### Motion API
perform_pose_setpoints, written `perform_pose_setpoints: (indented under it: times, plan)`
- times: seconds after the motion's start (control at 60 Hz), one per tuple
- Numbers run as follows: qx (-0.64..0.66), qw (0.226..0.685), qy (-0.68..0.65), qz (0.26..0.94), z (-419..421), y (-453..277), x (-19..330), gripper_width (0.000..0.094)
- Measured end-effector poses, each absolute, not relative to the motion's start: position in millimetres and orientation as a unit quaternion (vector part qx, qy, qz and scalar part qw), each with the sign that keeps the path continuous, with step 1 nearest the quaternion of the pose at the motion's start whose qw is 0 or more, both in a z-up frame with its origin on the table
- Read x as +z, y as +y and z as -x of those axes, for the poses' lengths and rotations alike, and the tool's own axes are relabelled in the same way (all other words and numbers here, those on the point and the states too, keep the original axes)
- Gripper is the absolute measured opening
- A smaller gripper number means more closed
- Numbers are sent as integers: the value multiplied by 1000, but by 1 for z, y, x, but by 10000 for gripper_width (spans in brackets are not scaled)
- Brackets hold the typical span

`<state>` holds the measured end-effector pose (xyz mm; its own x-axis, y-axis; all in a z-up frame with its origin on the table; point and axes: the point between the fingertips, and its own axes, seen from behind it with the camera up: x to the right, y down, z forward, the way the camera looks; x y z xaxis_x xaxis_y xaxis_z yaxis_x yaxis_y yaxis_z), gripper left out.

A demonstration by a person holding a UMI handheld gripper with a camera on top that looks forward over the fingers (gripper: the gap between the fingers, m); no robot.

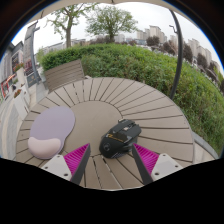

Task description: Arrange mouse

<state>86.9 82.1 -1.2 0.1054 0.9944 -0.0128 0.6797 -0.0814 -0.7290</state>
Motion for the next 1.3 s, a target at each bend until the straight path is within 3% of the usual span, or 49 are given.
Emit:
perform_pose_setpoints:
  times: [0.417, 0.933, 1.017, 1.1, 1.2, 1.3]
  plan:
    - [261, 284, -635, 669, -22, 84, -9, 853]
    - [257, 243, -659, 664, 15, 64, -20, 848]
    - [252, 246, -661, 663, 17, 65, -21, 781]
    - [247, 250, -651, 673, 19, 69, -22, 639]
    - [236, 247, -656, 673, 21, 71, -21, 540]
    - [230, 250, -657, 673, 22, 70, -21, 501]
